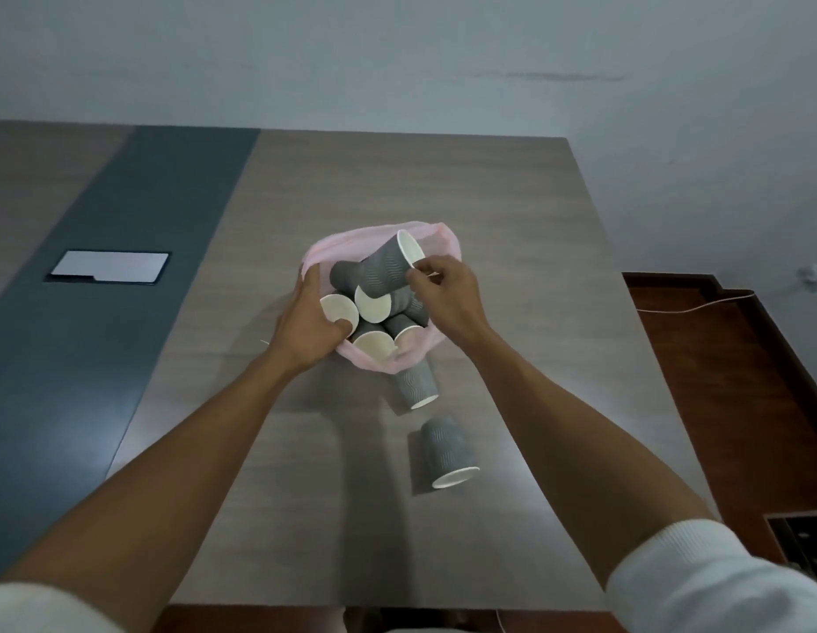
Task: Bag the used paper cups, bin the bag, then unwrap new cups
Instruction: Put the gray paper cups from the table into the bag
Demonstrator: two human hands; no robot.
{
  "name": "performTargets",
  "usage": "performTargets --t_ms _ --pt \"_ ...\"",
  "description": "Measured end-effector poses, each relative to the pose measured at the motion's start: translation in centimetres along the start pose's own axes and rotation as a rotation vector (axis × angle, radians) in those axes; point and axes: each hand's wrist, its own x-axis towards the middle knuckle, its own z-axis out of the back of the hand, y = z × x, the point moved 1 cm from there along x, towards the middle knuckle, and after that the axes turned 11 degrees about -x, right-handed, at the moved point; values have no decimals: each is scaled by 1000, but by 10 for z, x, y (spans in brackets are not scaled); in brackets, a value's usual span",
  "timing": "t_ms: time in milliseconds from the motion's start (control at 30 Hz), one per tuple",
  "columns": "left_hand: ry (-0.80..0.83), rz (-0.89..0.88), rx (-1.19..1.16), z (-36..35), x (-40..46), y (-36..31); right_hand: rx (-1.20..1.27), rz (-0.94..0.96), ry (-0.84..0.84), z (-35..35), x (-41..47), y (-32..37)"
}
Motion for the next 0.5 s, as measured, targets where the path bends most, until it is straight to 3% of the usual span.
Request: performTargets --t_ms 167,400,500 --pt "17 -29 -25 10 8 -5 -75 163 116 -41 10 5" --pt "19 -5 22 16 13 -10 -219 185 193 -72 21 0" --pt "9 -28 45 16 14 -10 -489 352 229 -75 28 7"
